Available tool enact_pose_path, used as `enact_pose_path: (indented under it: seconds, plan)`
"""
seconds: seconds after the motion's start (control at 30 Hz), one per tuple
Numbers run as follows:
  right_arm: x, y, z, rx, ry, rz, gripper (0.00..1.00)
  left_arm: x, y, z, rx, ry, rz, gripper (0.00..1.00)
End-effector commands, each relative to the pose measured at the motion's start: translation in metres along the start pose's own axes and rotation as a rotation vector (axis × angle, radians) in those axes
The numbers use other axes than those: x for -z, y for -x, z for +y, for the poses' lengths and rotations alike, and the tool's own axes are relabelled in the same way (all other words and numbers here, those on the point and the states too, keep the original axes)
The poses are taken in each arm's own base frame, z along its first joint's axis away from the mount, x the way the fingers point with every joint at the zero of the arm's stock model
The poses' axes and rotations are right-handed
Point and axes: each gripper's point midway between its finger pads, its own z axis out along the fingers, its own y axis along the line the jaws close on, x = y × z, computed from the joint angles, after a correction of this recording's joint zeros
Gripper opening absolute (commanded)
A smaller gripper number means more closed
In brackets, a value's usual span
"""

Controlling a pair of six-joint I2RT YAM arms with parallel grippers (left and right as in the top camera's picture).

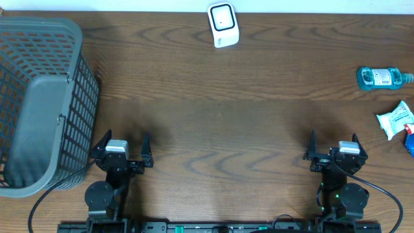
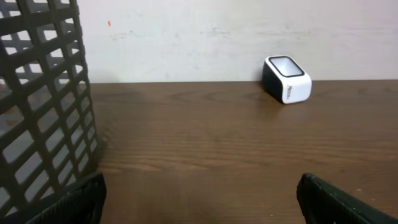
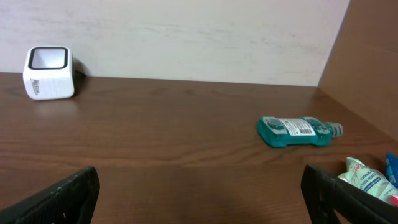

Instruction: Scan the item barcode

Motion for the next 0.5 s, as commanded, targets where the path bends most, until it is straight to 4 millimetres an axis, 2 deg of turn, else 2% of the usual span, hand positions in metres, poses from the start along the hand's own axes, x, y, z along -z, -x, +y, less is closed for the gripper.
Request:
enact_pose_path:
  seconds: [0.0, 0.1, 0.2, 0.27, 0.37, 0.47]
  plan:
    - [0.0, -0.001, -0.002, -0.016, -0.009, 0.001, 0.99, -0.001, -0.015, 0.001, -0.015, 0.006, 0.045, 0.98]
    - [0.0, -0.001, -0.002, -0.016, -0.009, 0.001, 0.99, -0.001, -0.011, 0.001, -0.018, 0.004, 0.027, 0.98]
    - [0.0, -0.001, -0.002, -0.016, -0.009, 0.001, 0.99, -0.001, 0.002, 0.001, -0.024, 0.006, -0.025, 0.98]
    - [0.0, -0.001, -0.002, -0.016, -0.009, 0.001, 0.99, -0.001, -0.001, 0.001, -0.023, 0.006, -0.013, 0.98]
    - [0.0, -0.001, -0.002, -0.016, -0.009, 0.001, 0.99, -0.001, -0.016, -0.002, -0.018, -0.003, 0.047, 0.98]
    - [0.0, -0.001, -0.002, -0.016, -0.009, 0.001, 0.99, -0.001, -0.017, -0.004, -0.024, 0.003, 0.051, 0.98]
